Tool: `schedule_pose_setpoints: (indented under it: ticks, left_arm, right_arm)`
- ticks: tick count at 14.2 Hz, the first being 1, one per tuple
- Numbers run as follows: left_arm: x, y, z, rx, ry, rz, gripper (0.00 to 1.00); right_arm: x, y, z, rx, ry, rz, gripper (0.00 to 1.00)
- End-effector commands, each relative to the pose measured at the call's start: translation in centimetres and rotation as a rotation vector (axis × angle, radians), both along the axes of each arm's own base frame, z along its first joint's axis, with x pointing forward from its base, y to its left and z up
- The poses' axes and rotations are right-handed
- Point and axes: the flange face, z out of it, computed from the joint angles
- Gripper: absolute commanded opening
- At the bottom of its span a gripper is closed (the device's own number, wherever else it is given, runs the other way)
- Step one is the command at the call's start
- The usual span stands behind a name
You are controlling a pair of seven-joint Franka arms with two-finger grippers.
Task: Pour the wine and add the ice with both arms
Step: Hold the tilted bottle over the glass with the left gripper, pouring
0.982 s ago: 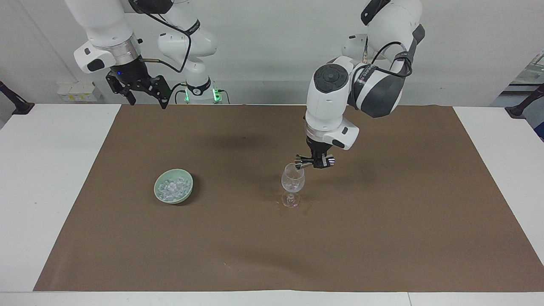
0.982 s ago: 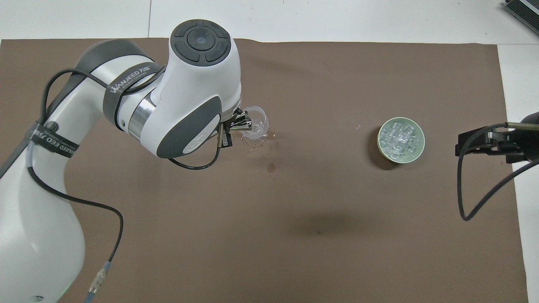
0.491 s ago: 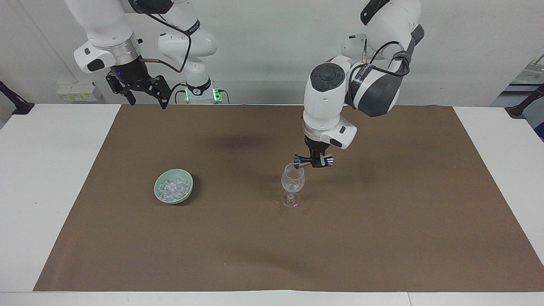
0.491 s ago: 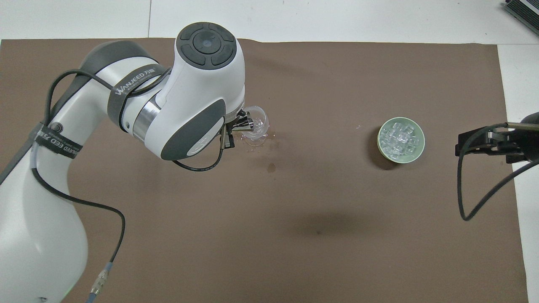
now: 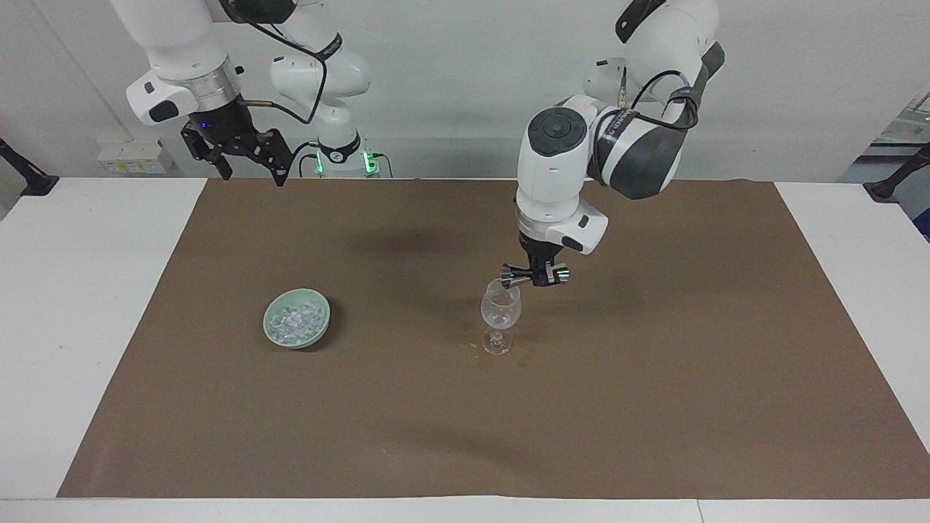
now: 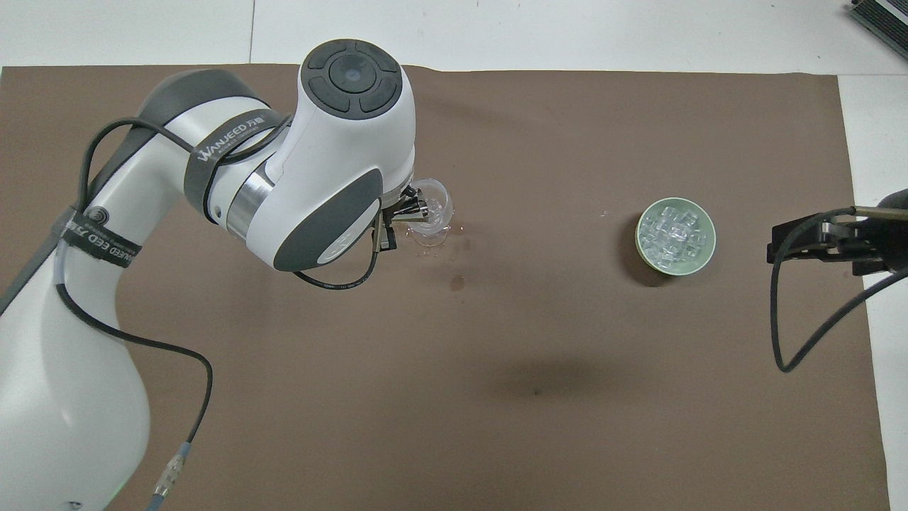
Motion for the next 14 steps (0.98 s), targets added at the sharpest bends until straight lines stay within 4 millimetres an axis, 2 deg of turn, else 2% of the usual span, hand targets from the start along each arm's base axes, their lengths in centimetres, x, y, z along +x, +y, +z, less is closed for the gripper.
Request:
schedule_pose_setpoints:
  ticks: [1, 11, 14]
  left_arm:
    - [0.29, -0.34, 0.21, 0.009, -0.008, 0.014, 0.00]
    - [-0.14, -0.73, 0.54, 0.006, -0.005, 0.009, 0.00]
    - [0.06, -0.49, 1.20, -0.012, -0.016, -0.002, 0.00]
  right_arm:
    - [-0.37, -0.47, 0.15, 0.029, -0.008, 0.013, 1.00]
    - [-0.37, -0.39, 0.15, 0.029, -0.008, 0.015, 1.00]
    - [-0.37, -0.39, 0.15, 0.029, -0.008, 0.016, 1.00]
